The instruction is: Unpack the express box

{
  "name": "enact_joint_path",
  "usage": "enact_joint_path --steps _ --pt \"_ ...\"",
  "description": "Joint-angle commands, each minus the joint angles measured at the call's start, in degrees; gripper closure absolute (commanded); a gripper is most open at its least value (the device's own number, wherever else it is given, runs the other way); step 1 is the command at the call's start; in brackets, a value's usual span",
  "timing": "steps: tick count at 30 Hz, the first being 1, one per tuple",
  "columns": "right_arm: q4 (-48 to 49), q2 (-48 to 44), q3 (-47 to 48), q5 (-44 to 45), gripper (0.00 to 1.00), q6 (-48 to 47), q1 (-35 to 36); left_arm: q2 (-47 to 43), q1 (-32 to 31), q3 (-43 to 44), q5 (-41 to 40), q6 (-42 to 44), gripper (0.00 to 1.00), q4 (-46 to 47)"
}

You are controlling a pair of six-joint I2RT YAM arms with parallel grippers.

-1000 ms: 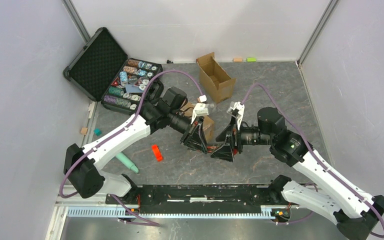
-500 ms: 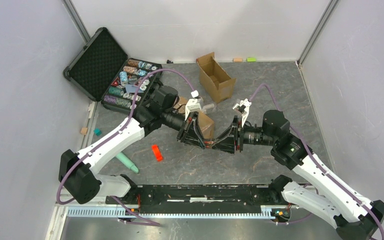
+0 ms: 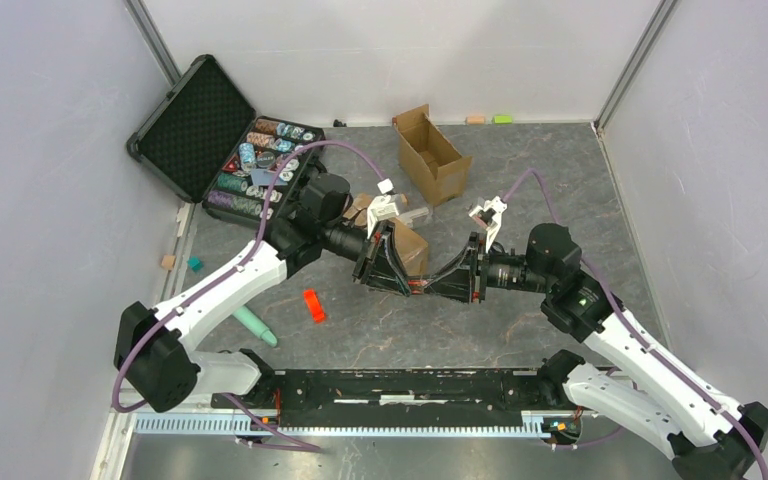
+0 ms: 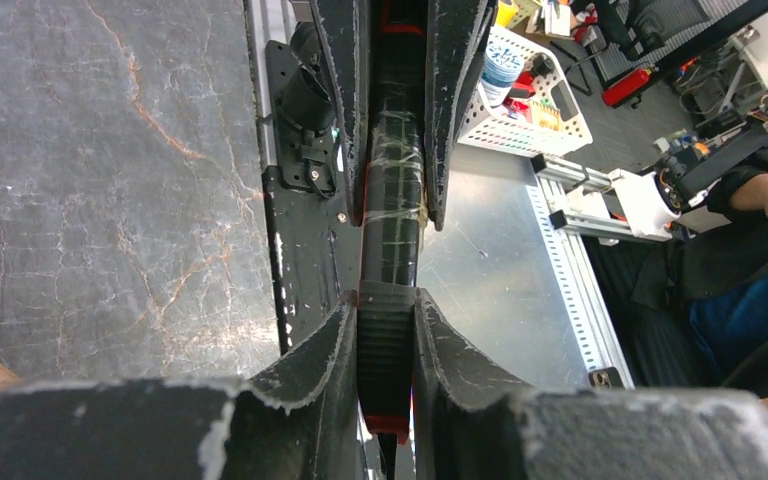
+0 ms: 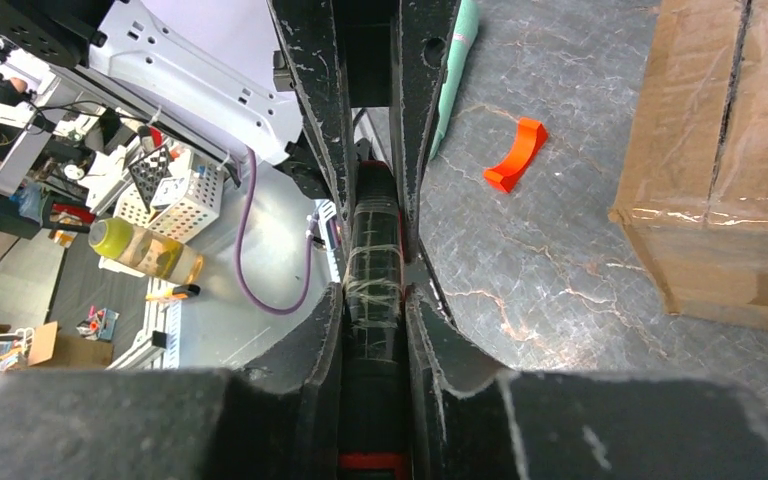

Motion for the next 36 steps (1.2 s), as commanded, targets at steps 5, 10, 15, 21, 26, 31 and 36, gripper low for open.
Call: enact_joint_path --steps 5,10,15,21,26,31,36 --pt "-8.23 -0.21 4.29 11.53 1.00 -4.53 0.23 -0.34 1.70 2.14 -19.65 -4.61 0.78 0.87" --pt "-21.40 -1.16 9.90 24.89 1.00 -10.14 0.21 -3.94 4.40 2.31 -58.44 -8.01 0.40 0.93" --pt "-26.67 -1.48 9.67 30.40 1.00 -10.95 0.28 0.33 6.82 6.21 -76.04 -7.01 0.31 -2.64" --pt "-27.08 -2.83 7.13 30.78 1.00 -9.71 0.22 4.28 11.76 7.96 -81.18 -10.93 0.35 -4.61" --pt "-27.07 -3.38 4.88 31.66 1.00 -9.47 0.20 7.34 13.35 9.58 -73.28 -12.48 0.38 -5.81" --pt "-26.36 -2.65 4.23 33.72 1.00 -9.69 0.20 9.72 14.20 8.45 -66.53 -15.79 0.40 -4.93" --pt "-24.81 -0.52 5.05 35.20 1.00 -9.96 0.27 10.70 14.34 5.98 -65.16 -20.66 0.54 -3.85"
